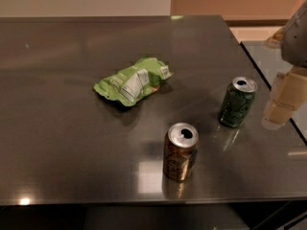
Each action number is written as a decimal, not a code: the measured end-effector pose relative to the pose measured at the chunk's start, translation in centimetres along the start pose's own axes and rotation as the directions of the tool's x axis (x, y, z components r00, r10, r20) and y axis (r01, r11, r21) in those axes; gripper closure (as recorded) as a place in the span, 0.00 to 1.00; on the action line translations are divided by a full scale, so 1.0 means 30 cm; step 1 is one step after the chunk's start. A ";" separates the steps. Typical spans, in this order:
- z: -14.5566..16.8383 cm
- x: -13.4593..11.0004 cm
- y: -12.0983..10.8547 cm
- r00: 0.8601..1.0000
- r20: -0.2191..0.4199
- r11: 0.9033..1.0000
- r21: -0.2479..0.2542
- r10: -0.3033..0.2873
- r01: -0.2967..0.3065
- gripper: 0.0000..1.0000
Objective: Pick green rice chip bag
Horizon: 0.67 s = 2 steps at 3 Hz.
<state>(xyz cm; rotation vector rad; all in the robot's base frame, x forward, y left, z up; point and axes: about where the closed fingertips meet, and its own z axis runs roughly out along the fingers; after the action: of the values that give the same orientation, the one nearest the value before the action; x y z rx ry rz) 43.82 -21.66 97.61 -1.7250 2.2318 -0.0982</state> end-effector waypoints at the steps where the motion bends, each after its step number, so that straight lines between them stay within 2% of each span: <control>1: -0.003 -0.008 -0.006 1.000 0.004 1.000 0.007 -0.008 0.008 0.00; 2: 0.006 -0.074 -0.039 0.997 0.025 0.997 0.015 -0.070 0.070 0.00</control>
Offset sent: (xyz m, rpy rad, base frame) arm 0.0341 0.0384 0.0058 0.0000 -0.0369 0.1530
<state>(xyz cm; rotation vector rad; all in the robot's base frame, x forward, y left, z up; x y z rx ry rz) 45.44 -19.83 98.18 -1.7871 2.1482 -0.1067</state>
